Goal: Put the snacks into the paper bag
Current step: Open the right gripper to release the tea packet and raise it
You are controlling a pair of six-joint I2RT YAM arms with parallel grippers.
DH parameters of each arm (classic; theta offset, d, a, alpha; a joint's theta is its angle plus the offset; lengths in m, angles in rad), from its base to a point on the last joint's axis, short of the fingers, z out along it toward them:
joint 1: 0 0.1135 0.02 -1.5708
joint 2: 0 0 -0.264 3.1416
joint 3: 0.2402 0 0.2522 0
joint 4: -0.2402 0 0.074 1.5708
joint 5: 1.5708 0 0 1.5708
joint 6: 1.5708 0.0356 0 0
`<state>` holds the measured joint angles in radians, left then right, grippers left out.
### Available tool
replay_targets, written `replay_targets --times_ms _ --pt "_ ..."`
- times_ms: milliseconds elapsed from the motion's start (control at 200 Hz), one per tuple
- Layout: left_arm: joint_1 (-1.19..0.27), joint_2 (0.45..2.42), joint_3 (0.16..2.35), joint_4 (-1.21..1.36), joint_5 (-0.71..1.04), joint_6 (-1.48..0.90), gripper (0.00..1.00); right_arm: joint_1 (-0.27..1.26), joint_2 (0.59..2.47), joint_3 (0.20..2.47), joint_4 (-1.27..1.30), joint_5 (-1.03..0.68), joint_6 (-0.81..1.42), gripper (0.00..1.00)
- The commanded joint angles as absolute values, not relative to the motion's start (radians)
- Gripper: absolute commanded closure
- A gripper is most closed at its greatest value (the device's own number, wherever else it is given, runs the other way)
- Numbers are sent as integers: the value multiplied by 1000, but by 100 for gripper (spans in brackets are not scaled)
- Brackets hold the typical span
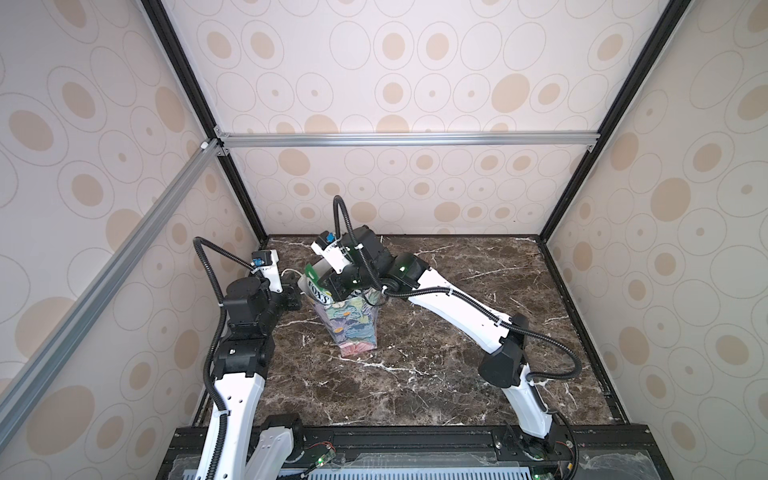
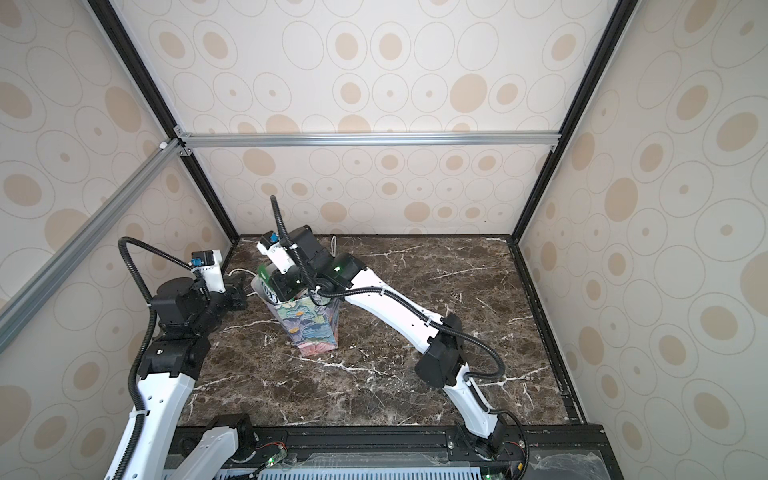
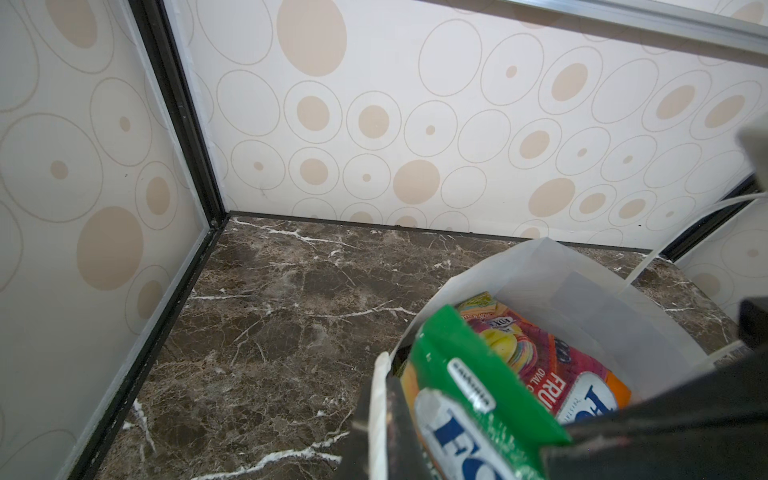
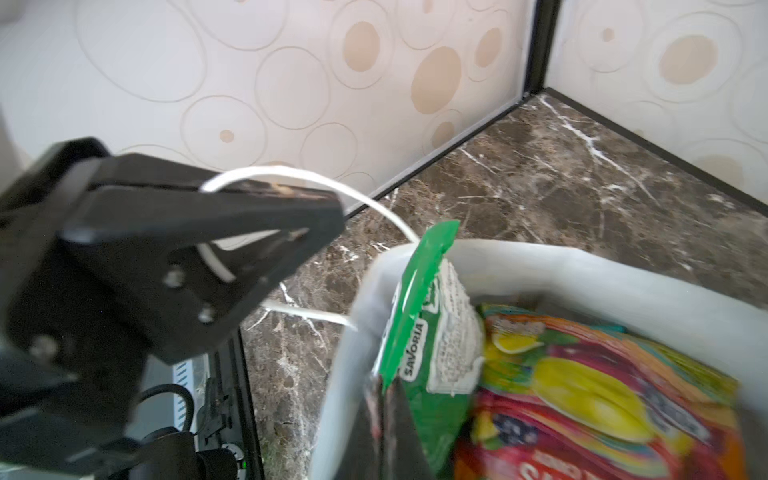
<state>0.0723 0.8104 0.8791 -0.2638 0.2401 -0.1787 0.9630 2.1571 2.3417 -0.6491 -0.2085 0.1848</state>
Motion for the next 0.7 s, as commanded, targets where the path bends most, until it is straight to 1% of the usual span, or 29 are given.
replay_targets --times_ms 0,140,275,355,540,560,655,695 --pt "78 802 886 -250 237 -168 100 912 2066 2283 -637 -107 161 100" --pt "78 803 885 -252 234 -168 100 898 2065 2277 -701 -23 111 100" --pt "78 805 886 -250 236 -168 100 899 2087 2291 -762 118 58 100" --pt "78 810 886 -250 238 -169 100 906 2125 2367 -821 176 25 100" --pt "78 811 886 -250 239 -169 100 968 2192 2480 -920 463 -108 99" --pt "78 811 886 -251 237 -168 100 976 2194 2485 -920 479 -123 98" --pt "78 811 888 -254 235 -168 100 998 2205 2506 -926 520 -166 99" --pt "78 811 887 -254 236 -168 100 997 2205 2508 -929 511 -164 96"
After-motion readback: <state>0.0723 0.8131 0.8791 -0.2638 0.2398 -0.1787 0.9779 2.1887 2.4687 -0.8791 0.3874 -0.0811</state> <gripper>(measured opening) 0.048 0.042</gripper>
